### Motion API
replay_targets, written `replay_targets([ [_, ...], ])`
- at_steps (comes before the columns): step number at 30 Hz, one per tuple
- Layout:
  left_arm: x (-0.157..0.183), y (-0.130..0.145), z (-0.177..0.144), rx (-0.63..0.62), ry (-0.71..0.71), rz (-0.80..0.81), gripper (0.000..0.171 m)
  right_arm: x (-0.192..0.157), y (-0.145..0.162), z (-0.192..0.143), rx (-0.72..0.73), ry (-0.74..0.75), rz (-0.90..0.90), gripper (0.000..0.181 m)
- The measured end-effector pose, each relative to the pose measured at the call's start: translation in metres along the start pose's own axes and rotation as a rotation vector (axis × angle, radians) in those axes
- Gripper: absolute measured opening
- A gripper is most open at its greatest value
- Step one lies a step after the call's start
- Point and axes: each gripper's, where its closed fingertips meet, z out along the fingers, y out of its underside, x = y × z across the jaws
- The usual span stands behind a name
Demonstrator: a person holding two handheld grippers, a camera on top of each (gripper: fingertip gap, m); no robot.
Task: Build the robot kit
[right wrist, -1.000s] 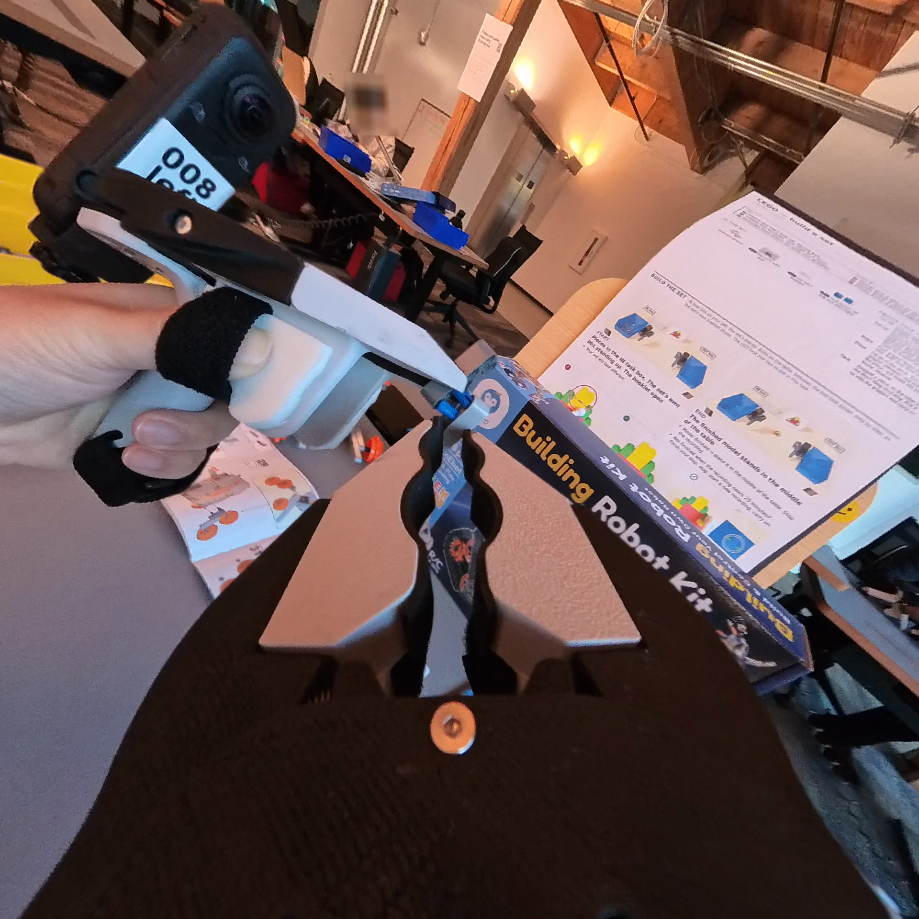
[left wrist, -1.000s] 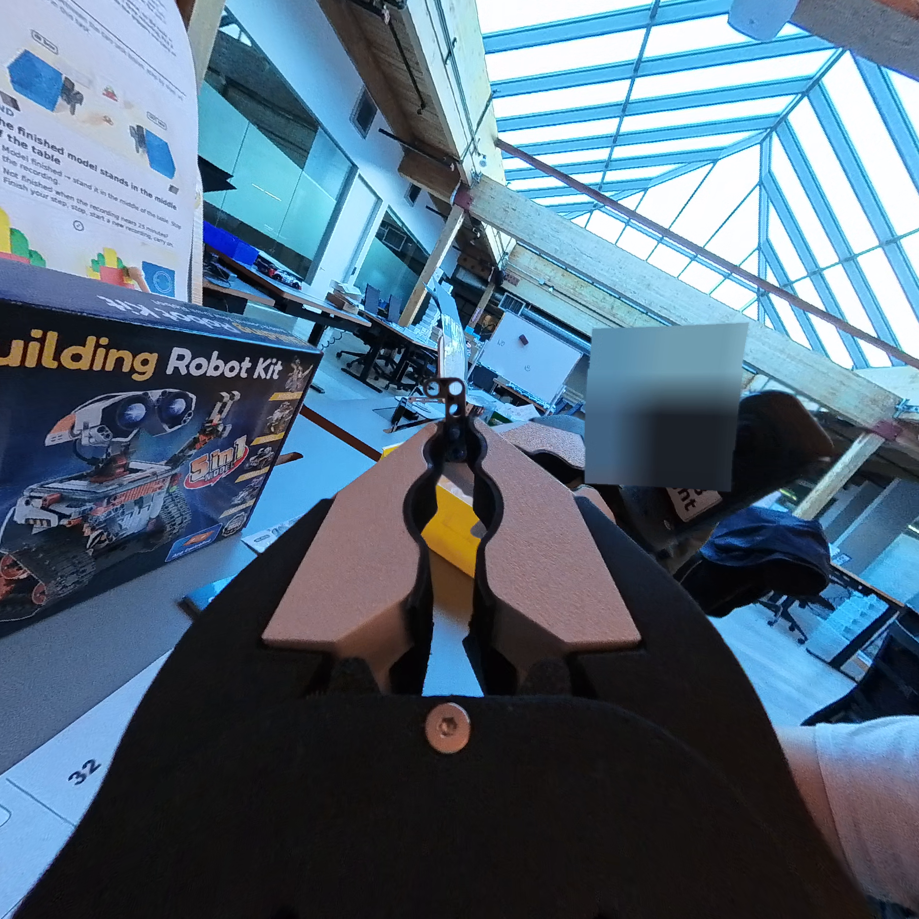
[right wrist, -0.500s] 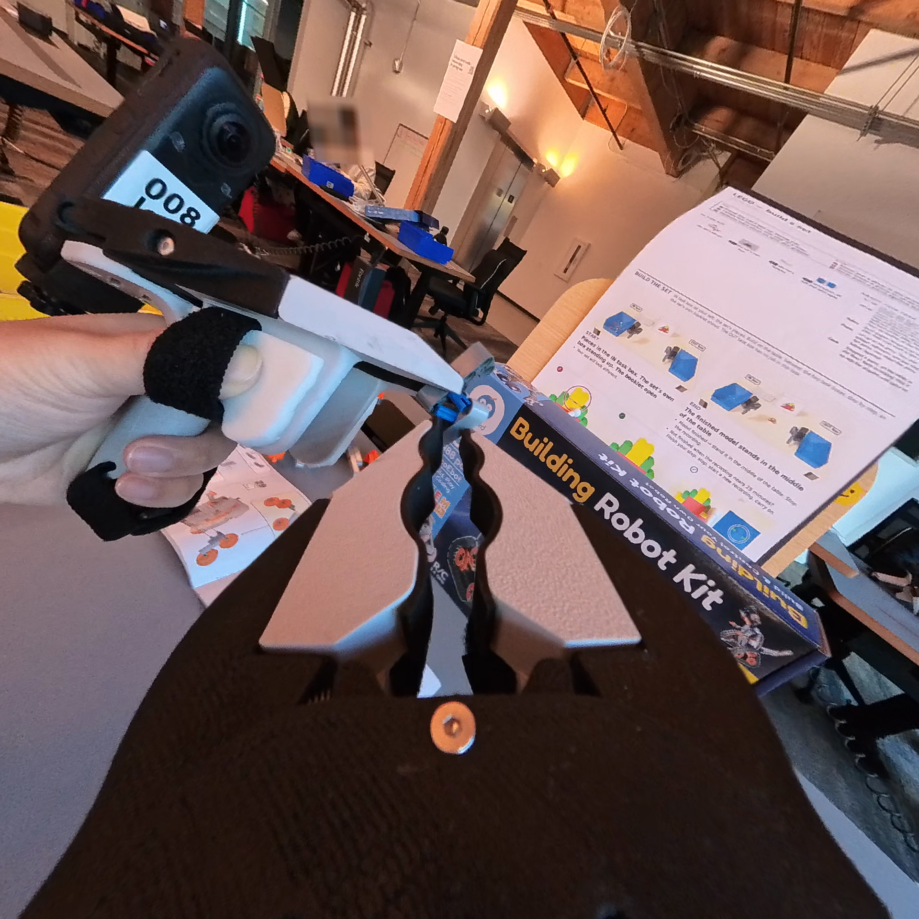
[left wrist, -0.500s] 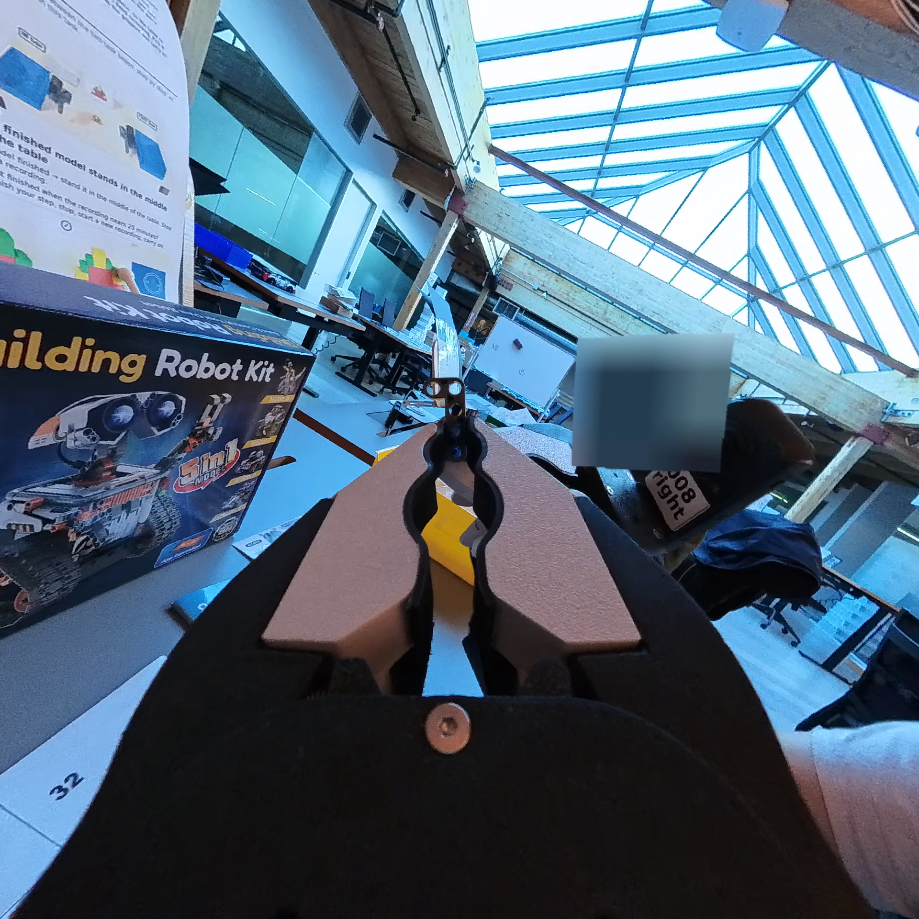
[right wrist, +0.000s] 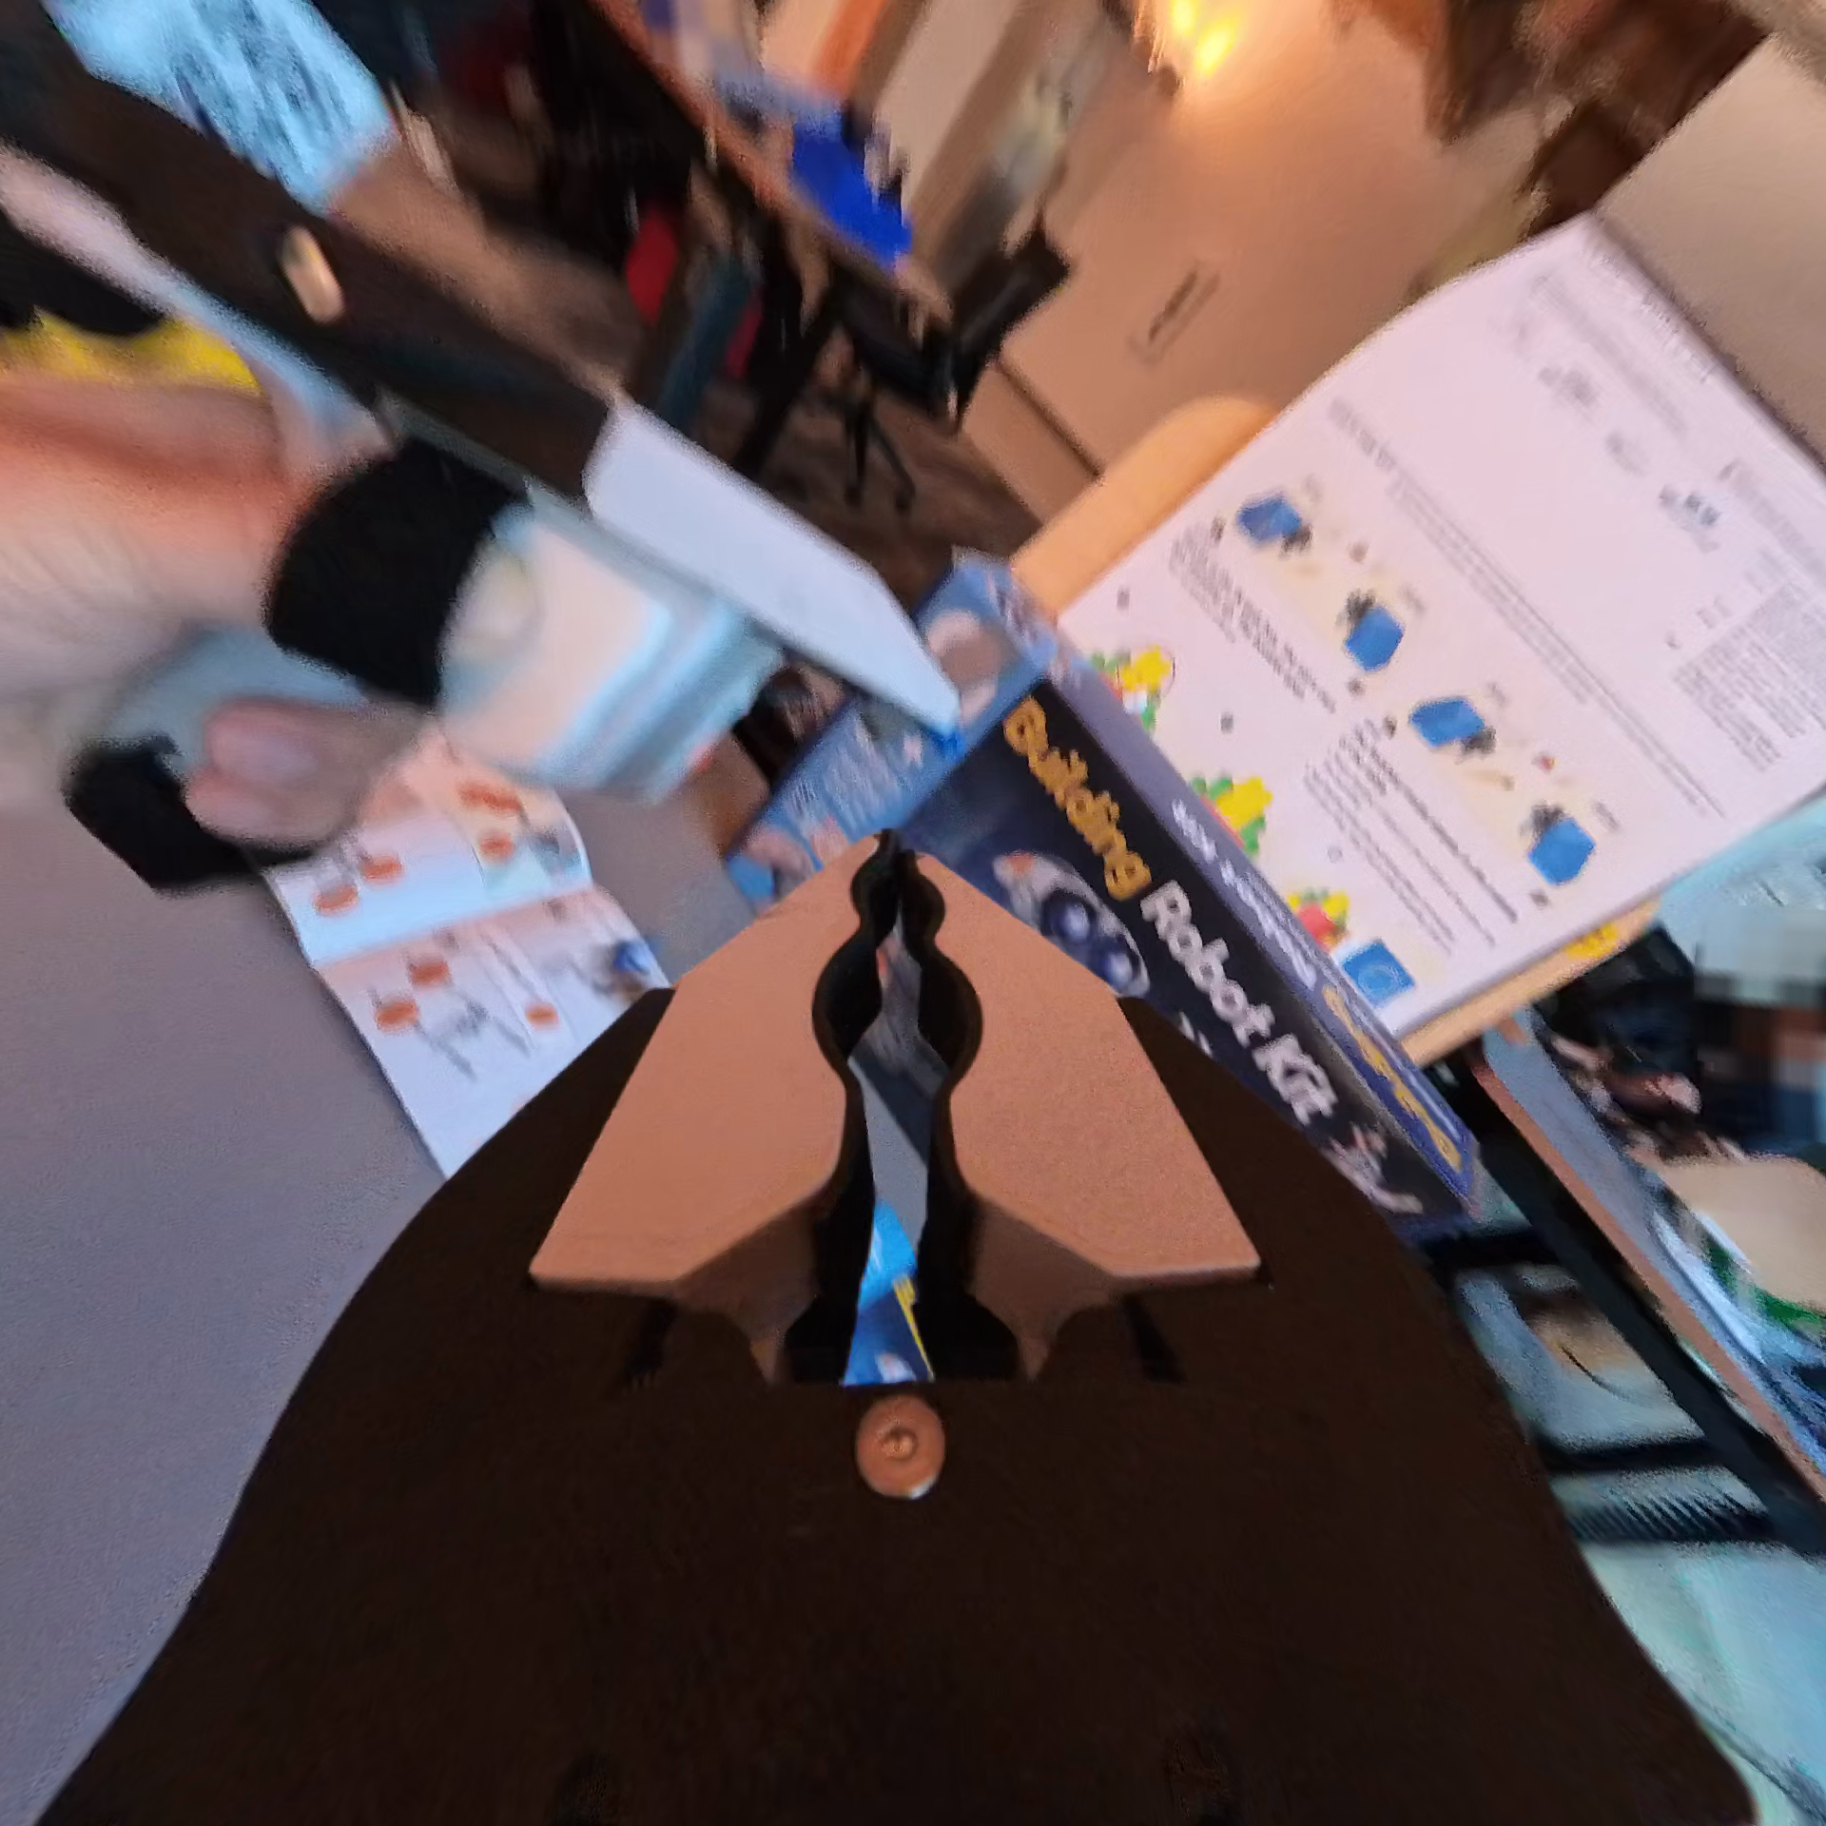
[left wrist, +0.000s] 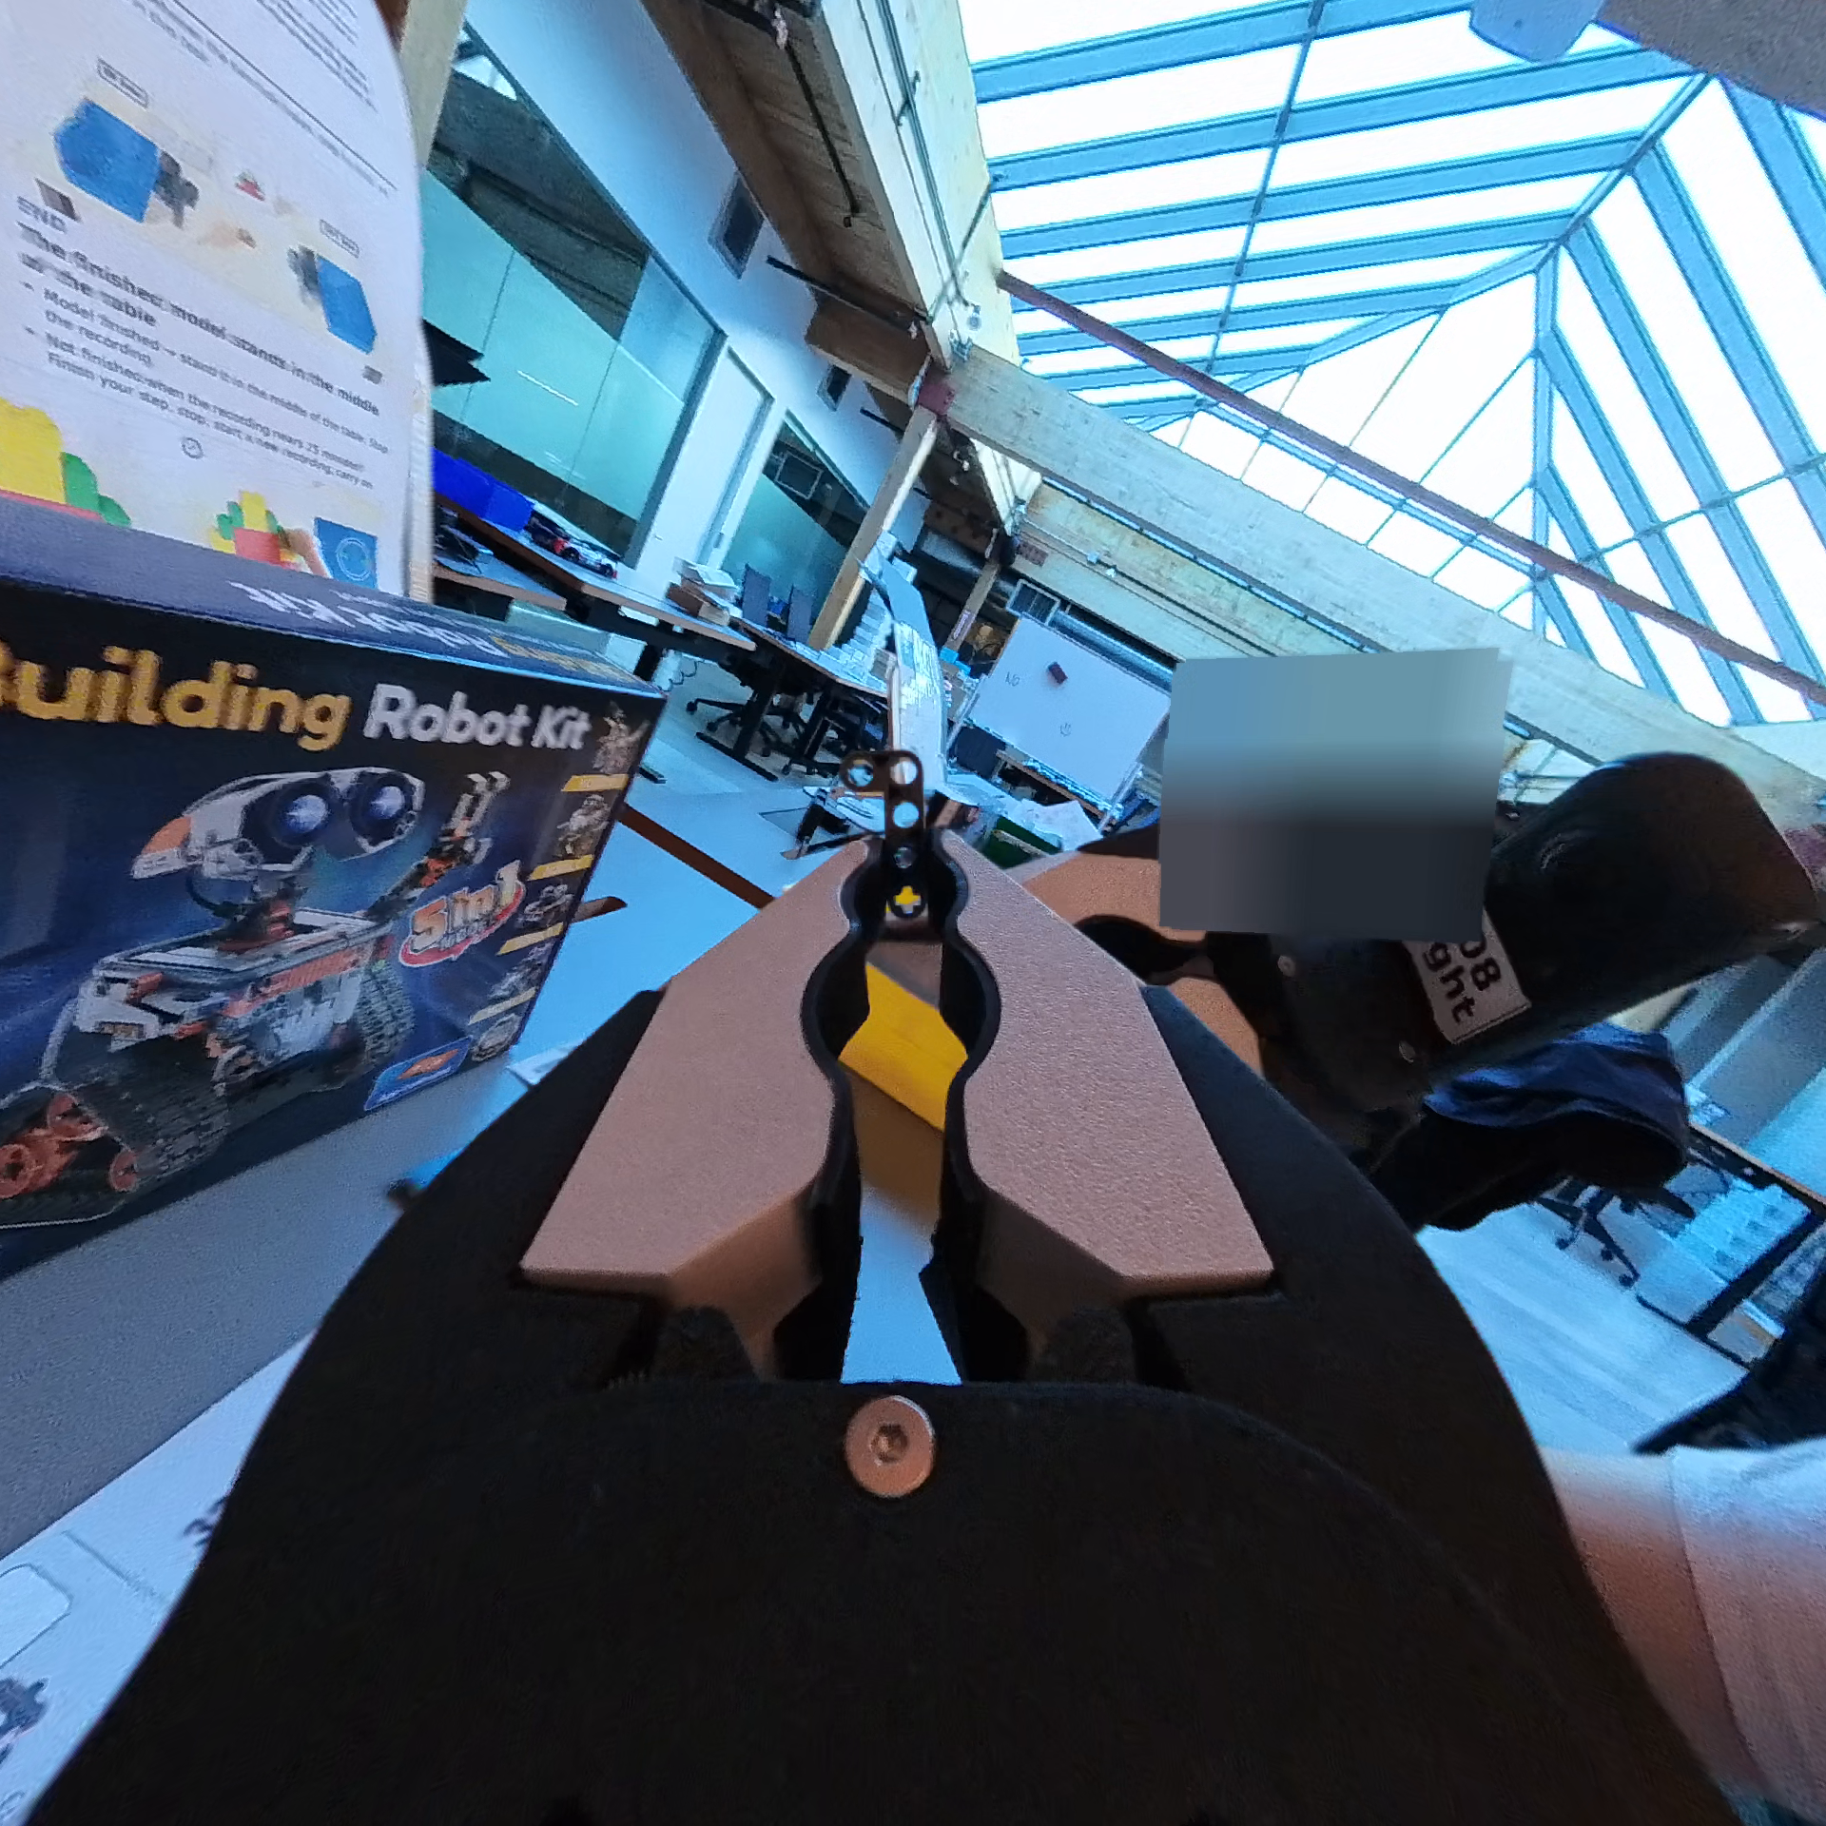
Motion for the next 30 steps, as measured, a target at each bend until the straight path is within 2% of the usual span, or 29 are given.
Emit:
replay_targets([
  [2, -0.006, -0.008, -0.008, 0.017, -0.022, 0.008, 0.004, 0.001, 0.027, 0.001, -0.131, -0.054, 0.0, 0.0],
  [4, -0.012, -0.014, -0.018, 0.011, -0.041, 0.013, 0.004, -0.002, 0.059, 0.004, -0.216, -0.165, 0.149, 0.0],
  [6, -0.018, -0.022, -0.03, 0.011, -0.064, 0.013, 0.004, 0.006, 0.088, 0.009, -0.219, -0.211, 0.273, 0.0],
  [8, -0.023, -0.031, -0.044, 0.015, -0.078, 0.003, 0.004, -0.004, 0.122, 0.009, -0.284, -0.341, 0.393, 0.005],
  [9, -0.024, -0.037, -0.052, 0.02, -0.081, 0.0, 0.004, -0.013, 0.128, 0.008, -0.286, -0.412, 0.444, 0.01],
  [11, -0.02, -0.054, -0.072, 0.044, -0.085, 0.013, 0.004, -0.045, 0.114, 0.007, -0.225, -0.565, 0.497, 0.012],
  [13, -0.014, -0.069, -0.096, 0.052, -0.115, 0.051, 0.004, -0.098, 0.084, 0.009, -0.129, -0.733, 0.445, 0.017],
  [16, 0.001, -0.09, -0.132, 0.06, -0.152, 0.114, 0.004, -0.193, 0.065, 0.022, -0.075, -0.936, 0.201, 0.027],
  [17, 0.007, -0.094, -0.142, 0.062, -0.15, 0.131, 0.004, -0.216, 0.068, 0.029, -0.098, -0.967, 0.108, 0.027],
  [19, 0.02, -0.102, -0.16, 0.086, -0.144, 0.158, 0.004, -0.25, 0.062, 0.042, -0.053, -1.02, -0.038, 0.025],
  [20, 0.023, -0.107, -0.168, 0.106, -0.149, 0.165, 0.004, -0.261, 0.056, 0.048, -0.034, -1.037, -0.048, 0.024],
  [21, 0.025, -0.111, -0.175, 0.122, -0.157, 0.164, 0.005, -0.267, 0.055, 0.059, -0.098, -1.018, -0.004, 0.023],
  [23, 0.026, -0.115, -0.186, 0.144, -0.165, 0.163, 0.004, -0.275, 0.063, 0.071, -0.323, -0.976, 0.127, 0.022],
  [24, 0.027, -0.117, -0.189, 0.152, -0.16, 0.163, 0.004, -0.278, 0.059, 0.069, -0.367, -0.955, 0.233, 0.026],
  [26, 0.028, -0.118, -0.192, 0.161, -0.137, 0.141, 0.004, -0.279, 0.052, 0.066, -0.404, -0.832, 0.472, 0.052],
  [27, 0.028, -0.119, -0.193, 0.173, -0.122, 0.13, 0.004, -0.285, 0.051, 0.061, -0.406, -0.788, 0.513, 0.06],
  [28, 0.028, -0.12, -0.194, 0.185, -0.104, 0.121, 0.004, -0.289, 0.055, 0.059, -0.405, -0.716, 0.495, 0.069],
  [30, 0.028, -0.119, -0.193, 0.181, -0.072, 0.105, 0.004, -0.297, 0.061, 0.063, -0.394, -0.581, 0.395, 0.074],
])
